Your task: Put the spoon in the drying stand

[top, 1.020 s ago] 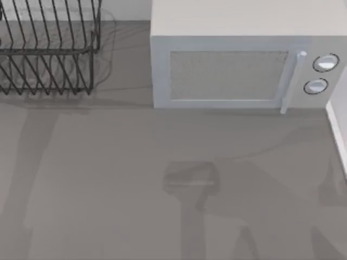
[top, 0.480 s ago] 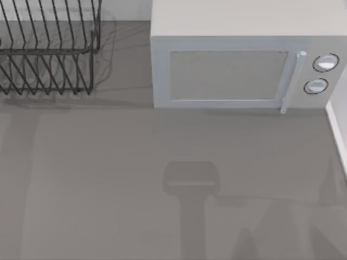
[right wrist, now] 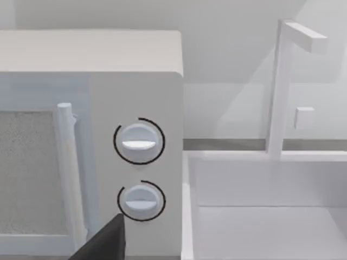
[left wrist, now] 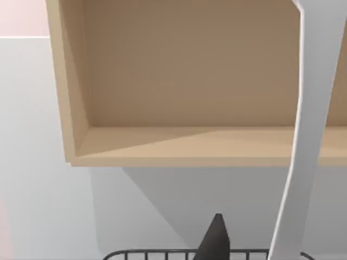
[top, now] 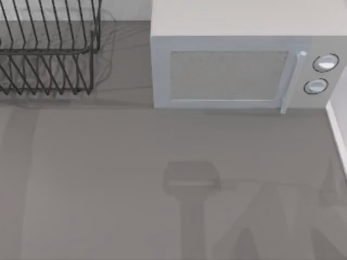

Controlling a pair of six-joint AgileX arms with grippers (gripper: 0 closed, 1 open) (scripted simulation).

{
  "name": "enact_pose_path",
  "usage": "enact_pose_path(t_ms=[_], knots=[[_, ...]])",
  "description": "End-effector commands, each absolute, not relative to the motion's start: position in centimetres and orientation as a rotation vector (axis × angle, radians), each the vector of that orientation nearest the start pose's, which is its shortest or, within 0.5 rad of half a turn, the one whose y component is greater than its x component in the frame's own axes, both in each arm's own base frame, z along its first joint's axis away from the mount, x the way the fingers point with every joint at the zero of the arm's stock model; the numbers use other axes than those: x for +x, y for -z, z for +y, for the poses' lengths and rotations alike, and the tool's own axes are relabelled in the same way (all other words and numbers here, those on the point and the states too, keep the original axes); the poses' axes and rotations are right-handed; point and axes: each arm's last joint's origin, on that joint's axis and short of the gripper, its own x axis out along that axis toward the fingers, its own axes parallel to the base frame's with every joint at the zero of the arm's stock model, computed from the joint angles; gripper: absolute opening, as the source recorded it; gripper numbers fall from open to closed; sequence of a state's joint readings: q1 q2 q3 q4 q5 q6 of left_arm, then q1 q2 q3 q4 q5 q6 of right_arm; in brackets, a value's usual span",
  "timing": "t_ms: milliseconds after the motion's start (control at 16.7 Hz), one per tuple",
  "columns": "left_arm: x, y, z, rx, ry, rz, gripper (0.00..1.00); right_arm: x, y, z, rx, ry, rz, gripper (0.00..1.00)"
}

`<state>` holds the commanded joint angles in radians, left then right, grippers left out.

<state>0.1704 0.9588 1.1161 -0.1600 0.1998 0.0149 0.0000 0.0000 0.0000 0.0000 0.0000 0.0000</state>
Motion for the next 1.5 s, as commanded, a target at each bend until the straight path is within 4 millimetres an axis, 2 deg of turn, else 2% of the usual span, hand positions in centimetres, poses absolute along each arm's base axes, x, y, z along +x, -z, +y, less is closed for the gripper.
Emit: enact_pose_path(t_ms=[180,300,480,660,840,960,1260,1500], knots=[[24.8,-39.5,3.7,-0.001,0.018,0.002,0.0,10.6,-16.0,-0.1,0.0,0.0,0.0,1.0],[28.5,-37.2,3.9,-0.001,0.015,0.0,0.0,10.6,-16.0,-0.1,0.0,0.0,0.0,1.0],[33.3,-32.6,3.9,0.002,0.016,-0.012,0.0,10.6,-16.0,-0.1,0.0,0.0,0.0,1.0],[36.4,-27.6,3.4,0.004,0.019,-0.024,0.0,10.6,-16.0,-0.1,0.0,0.0,0.0,1.0],[37.8,-23.5,2.8,0.002,0.02,-0.011,0.0,10.6,-16.0,-0.1,0.0,0.0,0.0,1.0],[38.1,-22.0,2.6,0.0,0.02,-0.002,0.0,10.6,-16.0,-0.1,0.0,0.0,0.0,1.0],[38.1,-21.8,2.5,0.0,0.02,0.0,0.0,10.6,-16.0,-0.1,0.0,0.0,0.0,1.0],[38.1,-21.8,2.5,0.0,0.02,0.0,0.3,10.6,-16.0,-0.1,0.0,0.0,0.0,1.0]])
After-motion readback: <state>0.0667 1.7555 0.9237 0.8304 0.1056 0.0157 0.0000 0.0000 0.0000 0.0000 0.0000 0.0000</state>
